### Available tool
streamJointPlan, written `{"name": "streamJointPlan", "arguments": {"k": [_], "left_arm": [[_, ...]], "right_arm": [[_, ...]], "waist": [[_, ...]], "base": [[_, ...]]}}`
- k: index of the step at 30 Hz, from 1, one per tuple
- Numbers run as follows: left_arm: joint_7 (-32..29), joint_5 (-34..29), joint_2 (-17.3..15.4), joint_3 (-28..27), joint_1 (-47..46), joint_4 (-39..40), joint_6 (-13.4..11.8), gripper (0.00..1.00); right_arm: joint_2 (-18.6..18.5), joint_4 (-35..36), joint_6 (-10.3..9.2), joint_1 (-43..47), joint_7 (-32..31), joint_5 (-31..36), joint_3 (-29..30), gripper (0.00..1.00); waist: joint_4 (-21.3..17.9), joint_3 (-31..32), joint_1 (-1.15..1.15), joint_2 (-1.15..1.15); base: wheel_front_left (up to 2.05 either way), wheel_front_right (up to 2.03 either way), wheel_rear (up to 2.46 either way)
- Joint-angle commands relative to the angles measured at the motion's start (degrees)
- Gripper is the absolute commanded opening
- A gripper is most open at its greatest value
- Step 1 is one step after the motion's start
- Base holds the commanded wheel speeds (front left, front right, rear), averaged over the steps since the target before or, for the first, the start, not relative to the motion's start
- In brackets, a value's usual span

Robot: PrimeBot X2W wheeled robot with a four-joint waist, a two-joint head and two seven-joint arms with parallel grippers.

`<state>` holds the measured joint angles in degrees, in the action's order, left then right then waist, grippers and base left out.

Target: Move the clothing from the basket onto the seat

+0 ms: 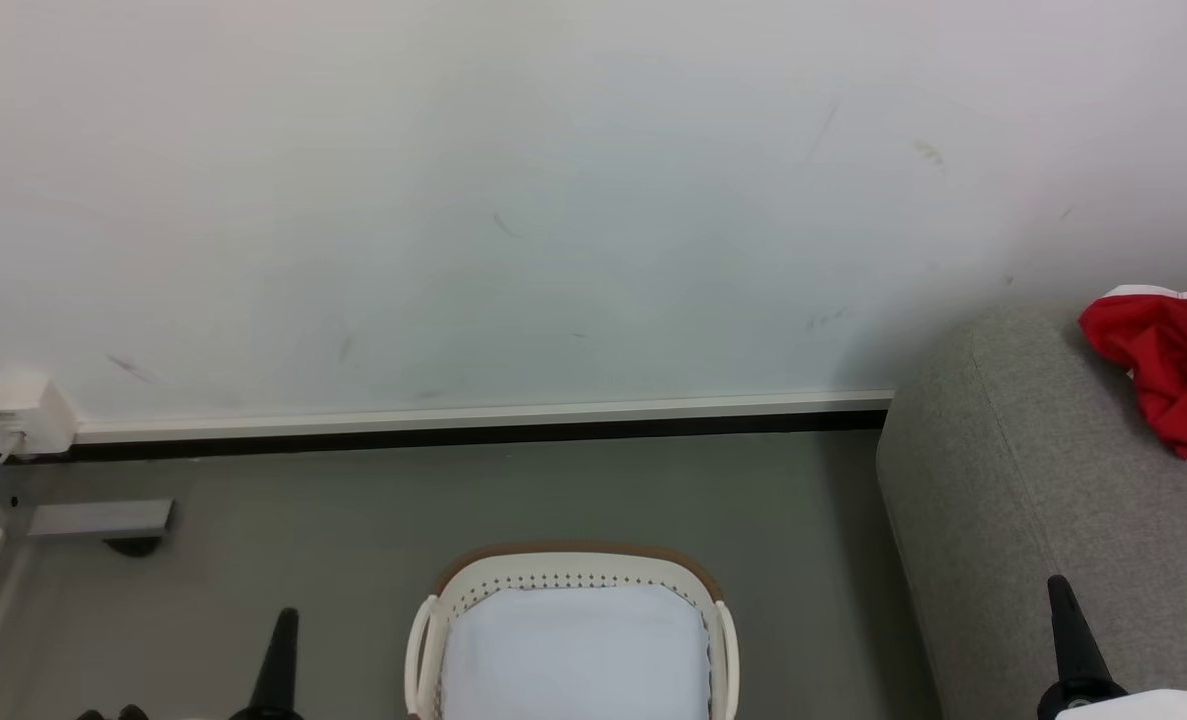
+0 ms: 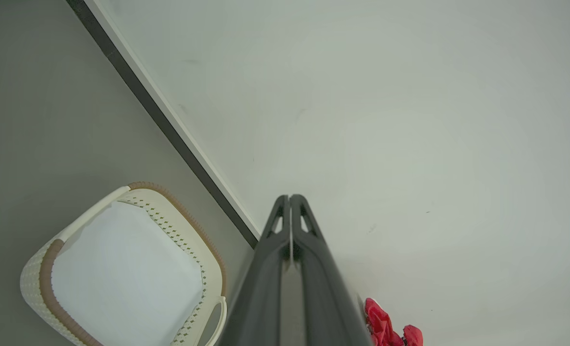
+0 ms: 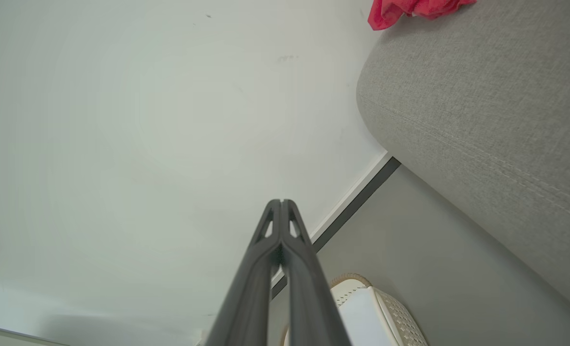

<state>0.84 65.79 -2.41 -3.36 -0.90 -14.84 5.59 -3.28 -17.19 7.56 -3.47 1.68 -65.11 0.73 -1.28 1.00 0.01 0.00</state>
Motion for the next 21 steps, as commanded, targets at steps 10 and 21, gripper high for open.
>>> {"name": "streamJointPlan", "arguments": {"k": [10, 21], "left_arm": [[-1.7, 6.1, -0.5, -1.0, -2.0, 0.6, 0.7, 0.00], [-3.2, 11.2, -0.5, -1.5, -2.9, 0.7, 1.0, 0.00]], "right_arm": [[-0.4, 1.3, -0.08, -1.7, -1.7, -6.3, 1.3, 0.00], [-0.4, 1.8, -0.09, -2.0, -3.2, -12.0, 2.3, 0.00]], "waist": [[0.2, -0.2, -0.01, 0.00], [0.4, -0.4, -0.01, 0.00]], "base": [[0.00, 0.00, 0.00], [0.00, 0.00, 0.00]]}}
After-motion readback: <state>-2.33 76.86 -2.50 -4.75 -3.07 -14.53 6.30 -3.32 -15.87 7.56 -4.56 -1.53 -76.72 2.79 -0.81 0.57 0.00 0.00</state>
